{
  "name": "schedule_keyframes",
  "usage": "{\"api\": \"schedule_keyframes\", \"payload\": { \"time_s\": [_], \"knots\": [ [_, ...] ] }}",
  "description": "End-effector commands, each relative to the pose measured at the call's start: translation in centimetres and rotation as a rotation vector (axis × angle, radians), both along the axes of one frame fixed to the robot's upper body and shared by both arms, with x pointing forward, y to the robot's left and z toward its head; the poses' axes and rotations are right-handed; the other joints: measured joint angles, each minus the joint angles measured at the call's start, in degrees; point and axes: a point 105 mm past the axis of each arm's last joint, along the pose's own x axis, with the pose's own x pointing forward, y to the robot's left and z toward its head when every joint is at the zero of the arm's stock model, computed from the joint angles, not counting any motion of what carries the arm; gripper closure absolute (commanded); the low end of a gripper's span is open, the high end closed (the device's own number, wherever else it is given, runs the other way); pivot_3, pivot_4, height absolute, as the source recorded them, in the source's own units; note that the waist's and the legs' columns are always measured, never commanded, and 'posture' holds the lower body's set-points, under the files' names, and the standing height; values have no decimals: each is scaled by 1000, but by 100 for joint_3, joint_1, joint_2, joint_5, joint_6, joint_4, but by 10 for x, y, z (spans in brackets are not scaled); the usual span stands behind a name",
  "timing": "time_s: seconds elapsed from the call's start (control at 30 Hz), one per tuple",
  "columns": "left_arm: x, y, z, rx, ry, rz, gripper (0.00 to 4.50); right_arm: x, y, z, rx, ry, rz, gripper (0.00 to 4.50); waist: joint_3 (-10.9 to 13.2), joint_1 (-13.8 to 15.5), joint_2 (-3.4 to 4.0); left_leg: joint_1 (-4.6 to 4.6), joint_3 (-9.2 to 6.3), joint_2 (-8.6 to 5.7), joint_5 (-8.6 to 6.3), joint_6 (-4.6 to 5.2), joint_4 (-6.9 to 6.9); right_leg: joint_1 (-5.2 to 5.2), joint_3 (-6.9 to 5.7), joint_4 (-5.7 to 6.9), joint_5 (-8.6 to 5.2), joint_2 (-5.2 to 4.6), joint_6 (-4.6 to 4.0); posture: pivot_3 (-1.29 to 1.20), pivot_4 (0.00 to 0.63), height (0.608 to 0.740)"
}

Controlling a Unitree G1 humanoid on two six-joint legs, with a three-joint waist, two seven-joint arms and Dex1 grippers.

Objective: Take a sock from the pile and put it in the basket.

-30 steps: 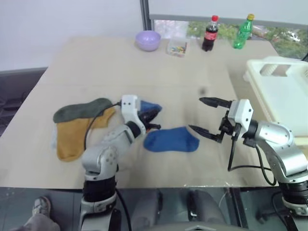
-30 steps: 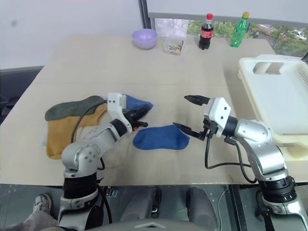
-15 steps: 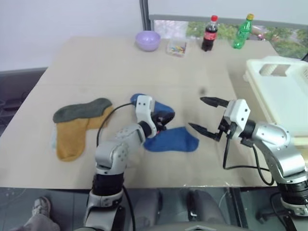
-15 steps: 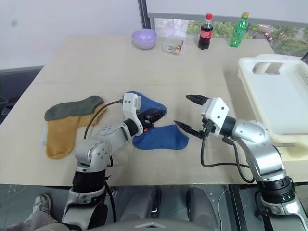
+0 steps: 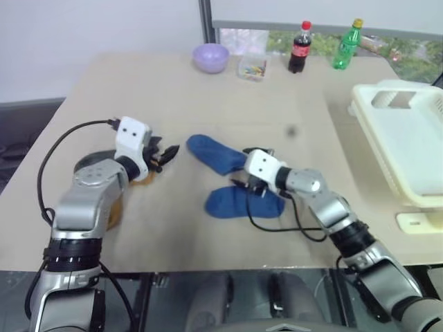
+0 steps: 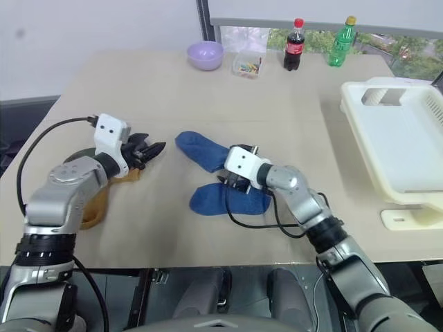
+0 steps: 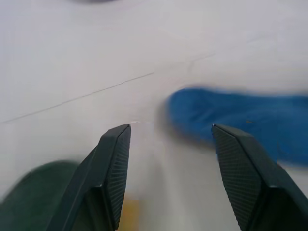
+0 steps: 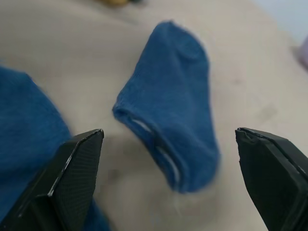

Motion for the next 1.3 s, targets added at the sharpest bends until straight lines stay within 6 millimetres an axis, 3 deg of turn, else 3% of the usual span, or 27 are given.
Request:
{"api": "schedule_keyframes", "payload": {
  "time_s": [0.03,0.27,0.3,0.33,0.37,0.4,0.47,0.6,0.77,0.97,1.13,1.23,1.3],
  "knots": [
    [9,-3,12,144,-102,-110,1639,8,9,10,-5,-60,-6,0,0,-1,-1,-2,-1,0,0,0,0,0,-1,0,0,-2,0,0,150,740],
    [30,4,-4,306,3,-284,1639,16,25,9,-33,-59,-25,0,0,-78,0,3,1,-1,-1,2,-5,-12,-3,27,-1,7,-1,0,150,740],
    [31,2,-8,350,18,-320,1600,17,25,6,-46,-60,-22,530,0,-91,0,3,6,-4,-5,10,-4,-16,1,31,0,7,-1,0,150,740],
    [33,1,-12,392,36,-347,1600,17,26,4,-56,-58,-21,741,0,-95,-1,3,10,-7,-6,12,-4,-17,6,34,0,7,0,0,150,740],
    [35,0,-16,438,51,-371,1600,18,27,3,-59,-49,-23,1328,0,-101,-1,4,12,-8,-10,18,-4,-17,7,36,0,7,0,0,150,740],
    [37,-1,-20,498,54,-390,2039,19,28,3,-57,-46,-26,1788,0,-104,-1,4,13,-12,-11,20,-3,-18,8,39,0,8,0,0,150,740],
    [39,-4,-25,544,61,-426,2489,20,28,3,-52,-44,-30,2526,-1,-91,-2,4,10,-16,-12,24,-2,-18,7,42,0,10,0,0,150,740],
    [46,-12,-22,538,27,-435,4349,24,24,9,-30,-40,-39,4427,-1,-85,-2,7,10,-15,-13,26,3,-18,7,54,-1,10,1,0,150,740],
    [46,-11,-1,417,-19,-445,4438,23,17,24,61,32,-18,4481,1,-100,-2,4,8,-2,-13,26,9,-19,6,58,0,10,2,0,150,740],
    [31,-13,45,192,-74,-533,4438,6,7,51,155,122,100,4481,7,-113,-5,-10,8,5,-13,26,10,-30,5,56,-1,11,2,0,150,740],
    [4,-23,72,-17,37,-633,4438,-19,-1,74,309,430,165,4481,8,-152,-4,-9,6,10,-13,26,10,-28,6,57,-1,11,2,0,150,740],
    [-12,-29,73,-157,202,-672,4438,-22,-10,87,409,648,148,4481,9,-170,-5,-8,1,12,-13,27,10,-25,3,60,-1,11,2,0,150,740],
    [-15,-30,58,-176,325,-651,4438,-14,-19,90,465,783,99,4481,11,-186,0,-2,2,11,-13,27,11,-23,3,62,-1,12,2,0,150,740]
  ]
}}
